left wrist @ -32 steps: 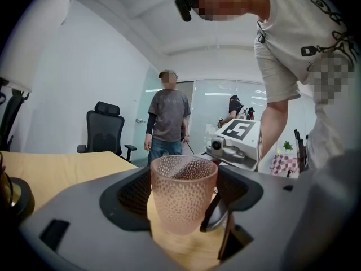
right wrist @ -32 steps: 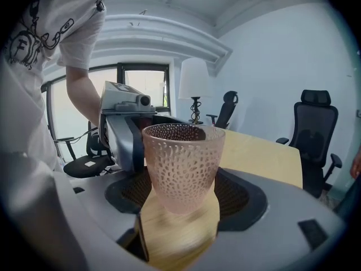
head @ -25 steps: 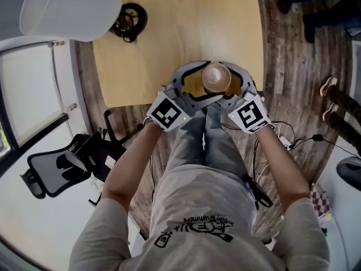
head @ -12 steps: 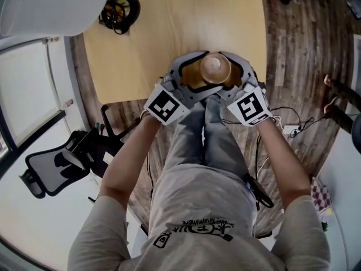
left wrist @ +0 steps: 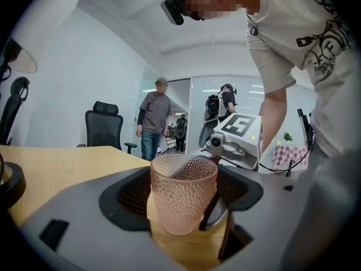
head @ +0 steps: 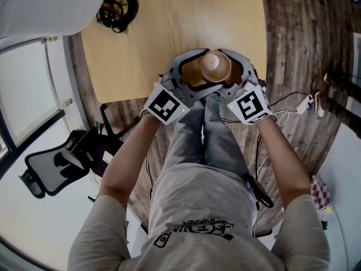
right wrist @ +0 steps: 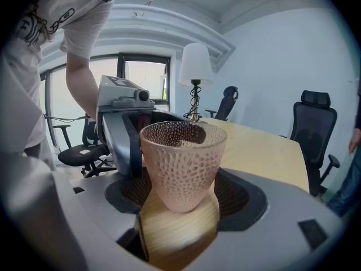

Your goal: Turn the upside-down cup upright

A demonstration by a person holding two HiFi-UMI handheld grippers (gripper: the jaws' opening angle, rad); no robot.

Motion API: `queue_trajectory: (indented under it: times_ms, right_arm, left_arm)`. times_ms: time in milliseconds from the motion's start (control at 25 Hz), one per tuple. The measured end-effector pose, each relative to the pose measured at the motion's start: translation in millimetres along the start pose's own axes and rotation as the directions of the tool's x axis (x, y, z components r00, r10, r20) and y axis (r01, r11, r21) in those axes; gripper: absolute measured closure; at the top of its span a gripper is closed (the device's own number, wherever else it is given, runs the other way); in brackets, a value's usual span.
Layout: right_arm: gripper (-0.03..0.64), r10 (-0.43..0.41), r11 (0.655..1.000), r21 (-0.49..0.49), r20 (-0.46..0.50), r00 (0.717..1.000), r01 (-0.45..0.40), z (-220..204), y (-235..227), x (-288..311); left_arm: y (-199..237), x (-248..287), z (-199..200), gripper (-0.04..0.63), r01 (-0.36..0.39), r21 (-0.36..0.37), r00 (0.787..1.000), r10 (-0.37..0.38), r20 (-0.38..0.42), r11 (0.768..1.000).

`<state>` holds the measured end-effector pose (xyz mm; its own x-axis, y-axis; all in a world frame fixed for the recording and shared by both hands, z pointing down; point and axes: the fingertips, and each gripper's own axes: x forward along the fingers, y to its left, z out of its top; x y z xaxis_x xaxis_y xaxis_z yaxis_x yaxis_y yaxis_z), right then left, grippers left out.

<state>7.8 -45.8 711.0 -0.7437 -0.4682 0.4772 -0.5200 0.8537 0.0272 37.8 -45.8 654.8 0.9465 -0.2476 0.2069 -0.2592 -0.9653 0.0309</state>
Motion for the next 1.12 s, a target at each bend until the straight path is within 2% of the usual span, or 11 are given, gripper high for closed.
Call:
queue_trajectory:
  times_ms: [720,920,1120]
  right_arm:
    - [0.279,-0.008,1.0,-0.017,0.003,1.0,0.008,1.4,1.1,0.7]
    - [0.261,-0.021,1.0,-0.01,0.024,0.999,0.021,4.4,0.3,-5.4]
    - [0.258,-0.029,1.0,-0.002,-0.011,1.0,0.029,1.1,3.7,-28.6]
  left_arm:
    - [-2.8,-3.2,-1.8,0.232,0.005,-0.005,1.0,-0.005,0.0,1.0]
    - [1.8,-12.0,-0.8,0.202,-0.025,-0.011,0.999,0.026,0.022,1.0]
    - [1.5,-35.3,5.5,0.198,-0.077,-0.036,0.997,0.078,0.025,0.996]
